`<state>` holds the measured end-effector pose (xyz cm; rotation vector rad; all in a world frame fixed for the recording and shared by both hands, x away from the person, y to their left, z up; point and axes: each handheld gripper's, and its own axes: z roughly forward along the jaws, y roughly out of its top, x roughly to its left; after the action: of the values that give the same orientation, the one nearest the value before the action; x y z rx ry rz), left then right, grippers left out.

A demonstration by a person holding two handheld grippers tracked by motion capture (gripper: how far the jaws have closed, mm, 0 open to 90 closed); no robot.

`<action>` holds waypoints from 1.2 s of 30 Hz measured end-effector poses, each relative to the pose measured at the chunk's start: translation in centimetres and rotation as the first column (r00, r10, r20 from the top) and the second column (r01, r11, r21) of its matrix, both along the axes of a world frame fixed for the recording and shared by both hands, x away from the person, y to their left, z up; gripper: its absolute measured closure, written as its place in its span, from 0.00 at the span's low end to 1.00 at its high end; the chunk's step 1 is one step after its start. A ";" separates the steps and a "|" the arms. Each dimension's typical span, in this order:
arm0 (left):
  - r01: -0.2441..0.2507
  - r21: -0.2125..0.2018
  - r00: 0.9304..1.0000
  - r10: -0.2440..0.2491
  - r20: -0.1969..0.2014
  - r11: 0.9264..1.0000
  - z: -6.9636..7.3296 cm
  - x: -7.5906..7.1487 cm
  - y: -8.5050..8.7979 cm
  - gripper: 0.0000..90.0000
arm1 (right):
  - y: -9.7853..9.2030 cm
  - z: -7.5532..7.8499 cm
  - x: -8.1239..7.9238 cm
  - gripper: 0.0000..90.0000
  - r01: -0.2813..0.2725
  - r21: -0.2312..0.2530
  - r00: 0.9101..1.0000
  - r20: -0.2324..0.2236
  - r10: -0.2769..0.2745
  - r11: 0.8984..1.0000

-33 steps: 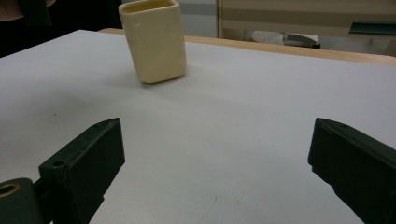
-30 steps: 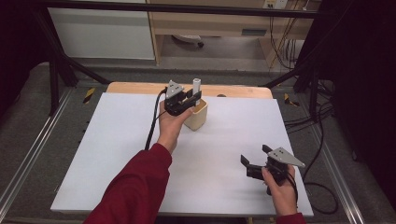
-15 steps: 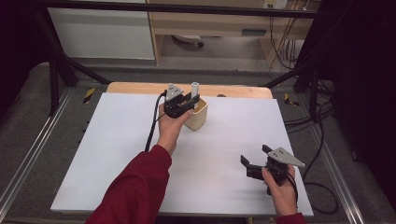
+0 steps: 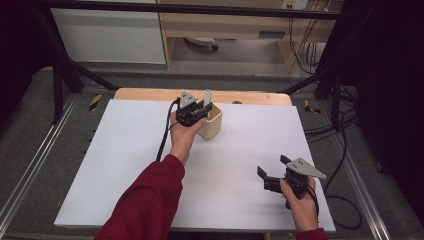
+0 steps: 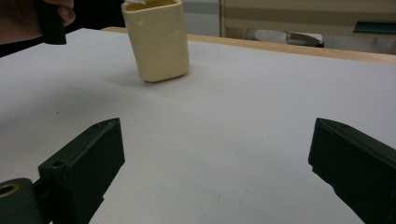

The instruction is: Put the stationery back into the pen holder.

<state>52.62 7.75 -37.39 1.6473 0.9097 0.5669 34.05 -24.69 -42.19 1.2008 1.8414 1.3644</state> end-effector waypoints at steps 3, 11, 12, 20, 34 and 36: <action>-0.004 0.005 1.000 0.004 -0.007 1.000 -0.3 0.2 0.0 0.76 | 0.0 0.0 0.0 0.04 -0.002 0.001 1.000 -0.002 0.002 1.000; -0.008 0.005 1.000 0.008 -0.018 1.000 -0.7 0.4 -0.2 0.76 | -0.2 0.0 0.1 0.04 -0.004 0.004 1.000 -0.006 0.004 1.000; -0.006 0.001 1.000 0.006 -0.019 1.000 -0.7 0.4 -0.2 0.76 | -0.2 0.0 0.1 0.04 -0.002 0.006 1.000 -0.008 0.002 1.000; -0.041 -0.017 0.999 0.041 0.008 0.999 0.7 -0.7 0.1 0.37 | -0.2 0.0 0.1 0.04 0.001 0.008 1.000 -0.011 -0.001 1.000; -0.101 -0.084 0.994 0.097 -0.047 0.991 2.6 -1.9 3.9 0.05 | 0.3 0.0 0.2 0.04 -0.011 -0.004 1.000 -0.009 0.011 1.000; -0.098 -0.090 0.995 0.095 -0.036 0.991 2.7 -2.3 4.5 0.05 | 0.3 0.0 0.2 0.03 -0.010 -0.007 1.000 -0.007 0.010 1.000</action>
<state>50.30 12.27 -34.66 1.5399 1.0278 0.5582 34.25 -24.41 -42.19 1.1960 1.8579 1.3594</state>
